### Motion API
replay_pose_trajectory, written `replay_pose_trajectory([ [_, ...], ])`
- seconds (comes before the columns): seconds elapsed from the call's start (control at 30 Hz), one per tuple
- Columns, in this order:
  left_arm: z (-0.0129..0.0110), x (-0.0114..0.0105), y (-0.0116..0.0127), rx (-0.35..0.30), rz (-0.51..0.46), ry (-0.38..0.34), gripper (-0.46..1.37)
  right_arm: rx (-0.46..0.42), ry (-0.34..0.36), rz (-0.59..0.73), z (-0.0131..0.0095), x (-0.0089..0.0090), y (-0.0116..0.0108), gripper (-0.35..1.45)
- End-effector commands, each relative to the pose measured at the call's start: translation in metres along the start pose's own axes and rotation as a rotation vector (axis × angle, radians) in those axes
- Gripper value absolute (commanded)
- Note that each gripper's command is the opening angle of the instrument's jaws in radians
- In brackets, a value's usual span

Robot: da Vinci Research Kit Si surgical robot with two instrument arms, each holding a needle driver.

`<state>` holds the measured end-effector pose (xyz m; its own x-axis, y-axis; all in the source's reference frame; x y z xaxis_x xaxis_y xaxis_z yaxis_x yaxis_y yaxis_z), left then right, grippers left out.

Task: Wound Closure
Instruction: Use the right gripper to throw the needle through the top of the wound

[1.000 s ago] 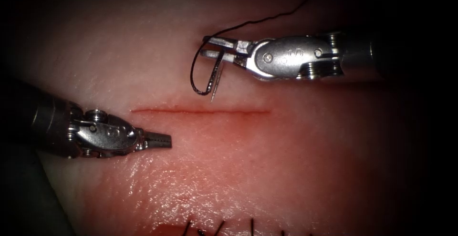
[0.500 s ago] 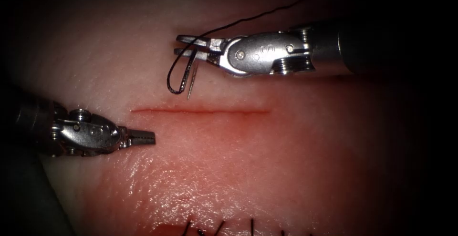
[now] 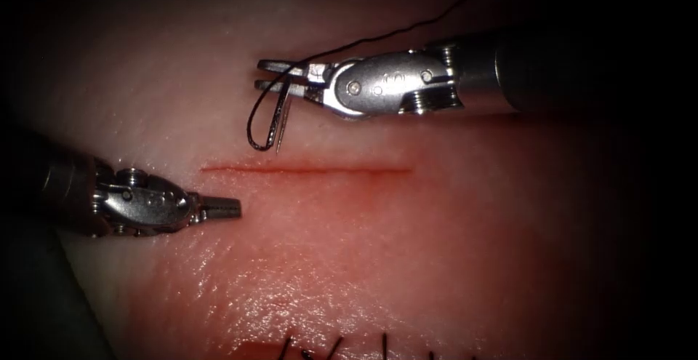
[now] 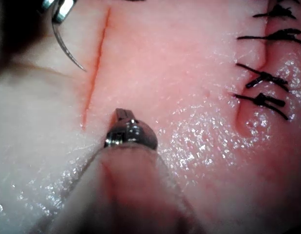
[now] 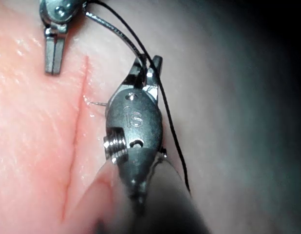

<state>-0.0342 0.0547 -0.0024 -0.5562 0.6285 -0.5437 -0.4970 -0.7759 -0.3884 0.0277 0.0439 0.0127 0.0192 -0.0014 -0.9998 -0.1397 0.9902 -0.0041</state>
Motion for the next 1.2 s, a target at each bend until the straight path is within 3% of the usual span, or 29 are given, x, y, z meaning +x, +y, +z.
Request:
replay_pose_trajectory([
  [0.03, 0.0001, -0.0001, 0.0001, -0.004, 0.001, -0.001, -0.35, -0.001, 0.011, -0.009, 0.0001, 0.0, 0.0001, -0.35],
  [0.47, 0.0014, -0.0021, 0.0004, -0.013, -0.008, -0.018, -0.35, 0.045, 0.083, -0.148, 0.0026, 0.0002, -0.0005, -0.35],
  [1.2, 0.0008, -0.0025, 0.0005, -0.016, -0.017, -0.019, -0.35, 0.028, 0.124, -0.29, 0.0031, -0.0009, -0.0006, -0.35],
])
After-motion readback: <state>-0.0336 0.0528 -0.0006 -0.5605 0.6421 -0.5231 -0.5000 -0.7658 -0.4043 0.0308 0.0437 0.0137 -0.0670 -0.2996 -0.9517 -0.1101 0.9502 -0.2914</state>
